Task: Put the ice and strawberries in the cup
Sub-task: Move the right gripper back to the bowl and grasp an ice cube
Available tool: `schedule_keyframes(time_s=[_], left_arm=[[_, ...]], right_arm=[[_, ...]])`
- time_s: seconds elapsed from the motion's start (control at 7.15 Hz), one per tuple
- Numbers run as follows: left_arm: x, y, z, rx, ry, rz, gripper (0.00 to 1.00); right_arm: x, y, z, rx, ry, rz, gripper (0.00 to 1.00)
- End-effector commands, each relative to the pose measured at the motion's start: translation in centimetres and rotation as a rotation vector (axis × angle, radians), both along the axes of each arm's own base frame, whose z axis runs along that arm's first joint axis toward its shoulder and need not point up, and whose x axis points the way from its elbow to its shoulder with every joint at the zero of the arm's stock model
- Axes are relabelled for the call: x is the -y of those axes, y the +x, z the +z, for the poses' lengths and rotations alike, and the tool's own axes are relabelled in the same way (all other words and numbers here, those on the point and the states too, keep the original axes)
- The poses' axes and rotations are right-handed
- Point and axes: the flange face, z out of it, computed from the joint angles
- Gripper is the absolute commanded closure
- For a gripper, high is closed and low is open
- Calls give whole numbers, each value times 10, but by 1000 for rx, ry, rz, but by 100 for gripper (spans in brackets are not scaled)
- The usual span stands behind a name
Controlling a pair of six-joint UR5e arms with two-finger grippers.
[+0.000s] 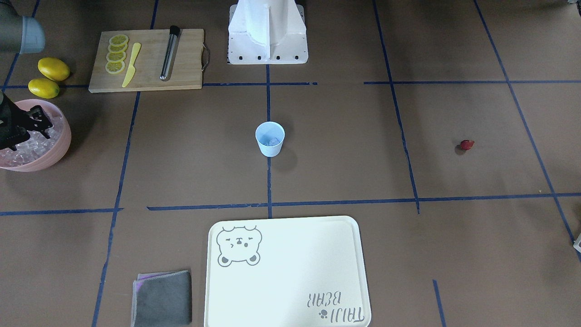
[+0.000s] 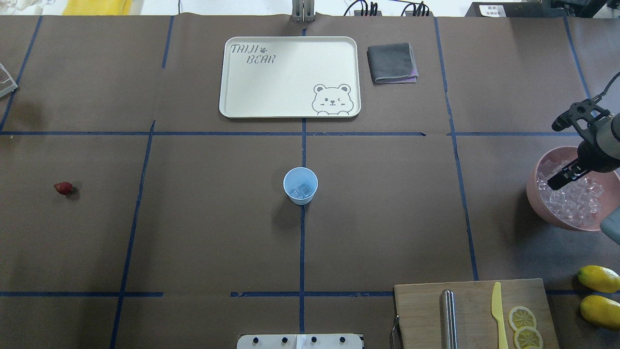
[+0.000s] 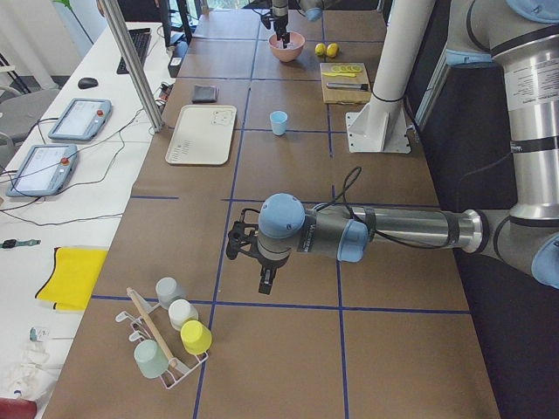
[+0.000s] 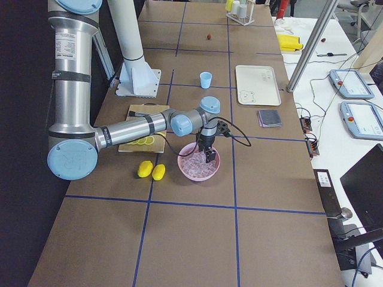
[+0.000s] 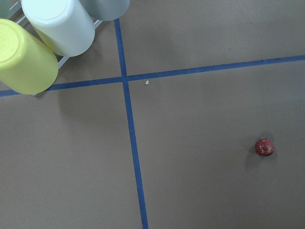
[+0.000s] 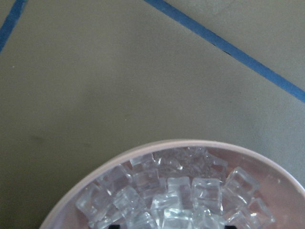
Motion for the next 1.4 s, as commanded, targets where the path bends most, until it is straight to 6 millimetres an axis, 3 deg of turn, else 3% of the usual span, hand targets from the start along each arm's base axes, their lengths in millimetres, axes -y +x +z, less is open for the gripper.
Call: schedule_keyframes(time_s=[0.0,0.28,0.7,0.84,0.98,1.12,1.26], left_arm=[[0,0,1,0,-1,2,0],[0,0,1,0,-3,0,0],[0,0,1,0,-3,0,0],[0,0,1,0,-3,0,0],[0,0,1,0,-3,0,0],[0,0,1,0,-3,0,0],[0,0,1,0,-3,0,0]], right_arm=[[-1,-1,1,1,-11,9,32],[-2,0,2,-1,-18,15,43],[-3,1,2,2,-18,13,94],[-3,1,-2,8,-14,13,100],[-3,1,-19,28,8,12,100],[-6,11,-60,69,12,31,100],[7,10,-131,121,-14,105,100]])
